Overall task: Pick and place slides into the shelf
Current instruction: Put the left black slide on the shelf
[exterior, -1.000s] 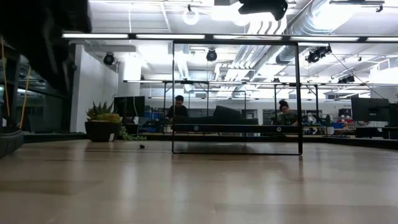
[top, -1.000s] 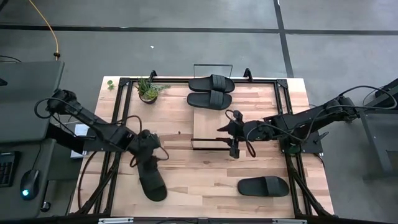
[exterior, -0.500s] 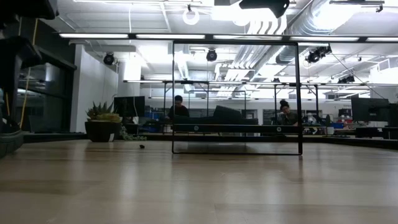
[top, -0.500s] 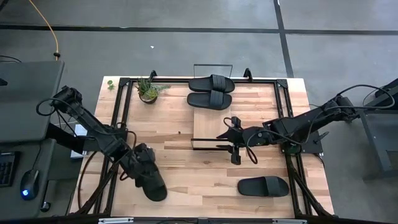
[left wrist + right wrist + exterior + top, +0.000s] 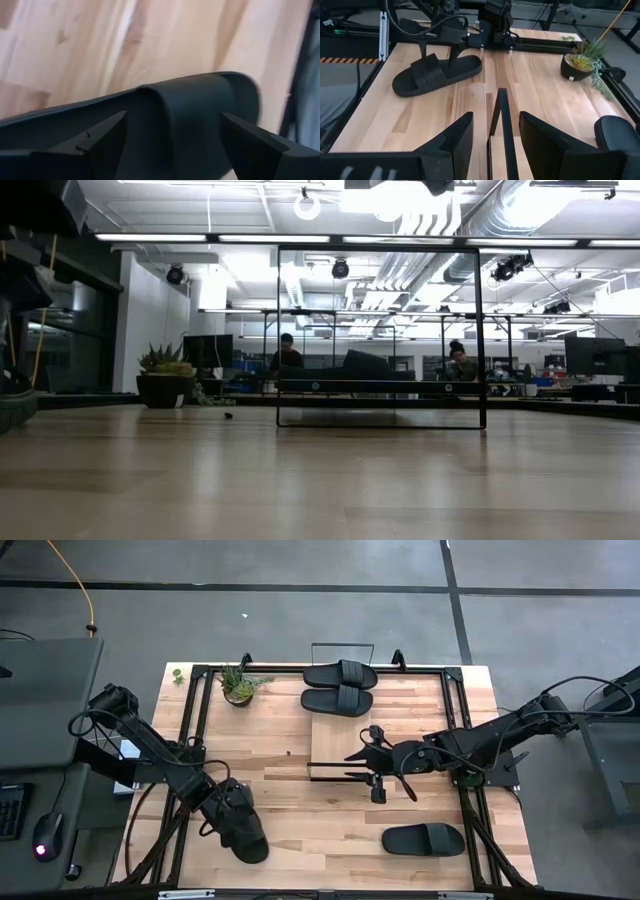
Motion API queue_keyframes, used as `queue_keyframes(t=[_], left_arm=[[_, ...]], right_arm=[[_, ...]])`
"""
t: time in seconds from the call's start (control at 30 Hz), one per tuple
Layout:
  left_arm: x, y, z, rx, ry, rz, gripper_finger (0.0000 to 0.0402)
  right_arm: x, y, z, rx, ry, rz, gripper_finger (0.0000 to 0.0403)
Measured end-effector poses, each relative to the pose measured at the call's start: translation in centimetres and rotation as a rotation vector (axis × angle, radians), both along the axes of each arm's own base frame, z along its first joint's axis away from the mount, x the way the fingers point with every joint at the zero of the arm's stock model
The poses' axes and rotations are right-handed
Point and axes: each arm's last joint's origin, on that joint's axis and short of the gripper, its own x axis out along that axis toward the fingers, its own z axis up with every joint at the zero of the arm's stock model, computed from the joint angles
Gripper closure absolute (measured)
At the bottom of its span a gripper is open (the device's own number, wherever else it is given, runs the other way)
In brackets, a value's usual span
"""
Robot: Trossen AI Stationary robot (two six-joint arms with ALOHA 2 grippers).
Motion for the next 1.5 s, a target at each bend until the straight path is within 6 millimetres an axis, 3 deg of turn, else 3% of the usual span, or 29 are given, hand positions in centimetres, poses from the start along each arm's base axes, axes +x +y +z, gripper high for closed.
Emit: queue_keyframes(t=[0.3, 0.43, 0.97, 1.23, 1.5], left_arm=[[0.9, -1.0, -1.3, -0.069, 0.037, -0.066, 0.0110], [1.2, -1.4, -1.8, -0.097, 0.061, -0.105, 0.0134], [1.2, -1.6, -1.8, -0.121, 0.071, -0.217, 0.0389], [0.9, -1.4, -1.7, -0.082, 0.112, -0.240, 0.0389], [1.6, -1.7, 1.9, 0.059, 0.151, -0.306, 0.0388]], right_arm=[[0.2, 0.1, 0.4, -0.022, -0.046, 0.016, 0.0251], [0.2, 0.1, 0.5, -0.039, -0.050, 0.023, 0.0251], [0.2, 0.1, 0.5, -0.039, -0.057, 0.024, 0.0251], [0.2, 0.0, 0.6, -0.038, -0.062, 0.014, 0.0251], [0.5, -0.4, 1.1, 0.028, -0.129, -0.088, 0.0251]])
